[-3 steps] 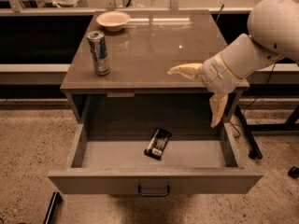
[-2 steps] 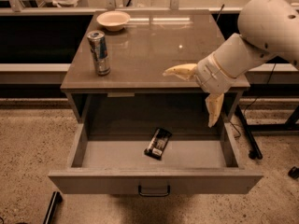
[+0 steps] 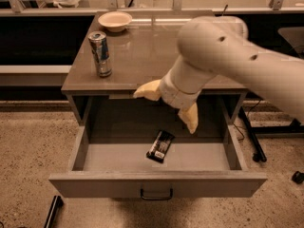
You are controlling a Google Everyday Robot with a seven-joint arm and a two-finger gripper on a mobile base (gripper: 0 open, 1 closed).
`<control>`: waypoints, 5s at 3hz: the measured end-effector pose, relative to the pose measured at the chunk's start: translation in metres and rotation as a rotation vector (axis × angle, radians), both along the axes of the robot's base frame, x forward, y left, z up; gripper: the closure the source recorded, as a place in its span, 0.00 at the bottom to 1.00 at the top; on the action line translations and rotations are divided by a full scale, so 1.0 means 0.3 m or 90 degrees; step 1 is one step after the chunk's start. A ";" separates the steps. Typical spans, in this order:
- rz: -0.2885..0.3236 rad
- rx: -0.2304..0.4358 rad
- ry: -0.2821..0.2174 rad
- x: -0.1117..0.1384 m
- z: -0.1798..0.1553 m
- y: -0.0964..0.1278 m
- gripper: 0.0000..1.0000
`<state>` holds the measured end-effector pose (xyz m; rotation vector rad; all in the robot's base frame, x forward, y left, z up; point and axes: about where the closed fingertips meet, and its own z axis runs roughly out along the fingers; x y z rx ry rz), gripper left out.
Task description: Pick rxbar chocolate from top drawer and place on counter
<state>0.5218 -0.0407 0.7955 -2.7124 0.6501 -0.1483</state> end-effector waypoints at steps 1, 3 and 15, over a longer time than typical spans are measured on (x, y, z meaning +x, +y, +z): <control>0.023 -0.055 -0.007 -0.001 -0.106 0.031 0.00; 0.064 -0.073 -0.004 -0.011 -0.163 0.079 0.00; 0.115 0.268 -0.074 0.004 -0.147 -0.108 1.00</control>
Offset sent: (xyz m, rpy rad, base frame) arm -0.0005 0.0086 -0.0284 -0.0777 -0.0111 0.0326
